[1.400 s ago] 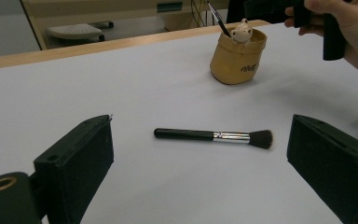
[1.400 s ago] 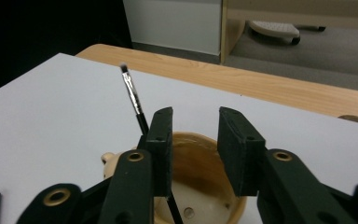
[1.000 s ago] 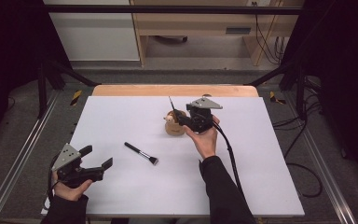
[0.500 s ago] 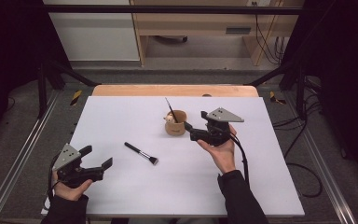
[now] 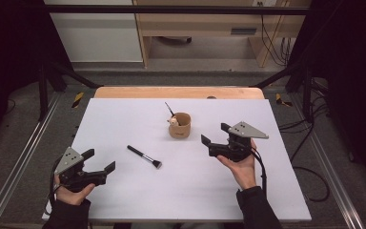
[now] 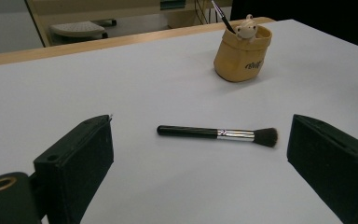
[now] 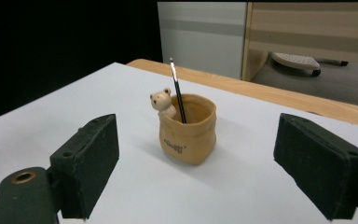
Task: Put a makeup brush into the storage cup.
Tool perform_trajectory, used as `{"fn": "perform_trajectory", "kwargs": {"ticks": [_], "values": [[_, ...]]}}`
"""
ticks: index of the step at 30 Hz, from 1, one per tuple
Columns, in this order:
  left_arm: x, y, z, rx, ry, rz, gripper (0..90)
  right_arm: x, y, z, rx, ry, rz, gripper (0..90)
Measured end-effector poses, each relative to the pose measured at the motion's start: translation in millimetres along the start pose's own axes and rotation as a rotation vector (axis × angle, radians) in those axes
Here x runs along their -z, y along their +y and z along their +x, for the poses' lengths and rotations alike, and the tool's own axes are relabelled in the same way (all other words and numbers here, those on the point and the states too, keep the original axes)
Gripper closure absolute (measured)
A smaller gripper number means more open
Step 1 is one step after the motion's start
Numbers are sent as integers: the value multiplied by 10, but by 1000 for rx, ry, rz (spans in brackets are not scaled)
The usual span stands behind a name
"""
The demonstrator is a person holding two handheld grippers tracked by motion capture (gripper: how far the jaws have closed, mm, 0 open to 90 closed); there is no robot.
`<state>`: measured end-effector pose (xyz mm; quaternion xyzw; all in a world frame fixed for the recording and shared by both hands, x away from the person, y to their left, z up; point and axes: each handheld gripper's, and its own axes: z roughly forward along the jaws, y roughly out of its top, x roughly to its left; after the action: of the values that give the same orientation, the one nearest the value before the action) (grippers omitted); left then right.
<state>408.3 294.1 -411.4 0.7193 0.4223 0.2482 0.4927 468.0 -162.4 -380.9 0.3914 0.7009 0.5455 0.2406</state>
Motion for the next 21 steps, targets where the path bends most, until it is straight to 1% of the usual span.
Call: {"fn": "perform_trajectory", "kwargs": {"ticks": [1,2,3,4,7,11,13,14,16,17,21], "values": [[1,0,0,0,0,0,64,58,-34,-18,-2,-7,4,131],[1,0,1,1,1,-1,64,58,-34,-18,-2,-7,4,131],[2,0,1,1,1,-1,64,121,-66,-40,-6,-5,1,122],[2,0,1,1,2,-1,64,121,-66,-40,-6,-5,1,122],[0,1,0,1,2,0,64,209,-112,-68,-3,-8,-4,93],[-3,2,-5,-2,2,0,63,302,-172,-97,0,-12,8,69],[-2,3,-5,-1,1,-1,63,371,-214,-122,-2,-12,13,64],[-1,3,-5,0,1,-1,63,371,-214,-122,-2,-12,13,64],[5,6,-4,1,1,-3,63,447,-251,-146,-2,-21,11,62],[5,6,-4,1,1,-3,63,447,-251,-146,-2,-21,11,62],[7,7,-4,0,1,-4,63,539,-303,-184,-7,-33,5,59]]}}
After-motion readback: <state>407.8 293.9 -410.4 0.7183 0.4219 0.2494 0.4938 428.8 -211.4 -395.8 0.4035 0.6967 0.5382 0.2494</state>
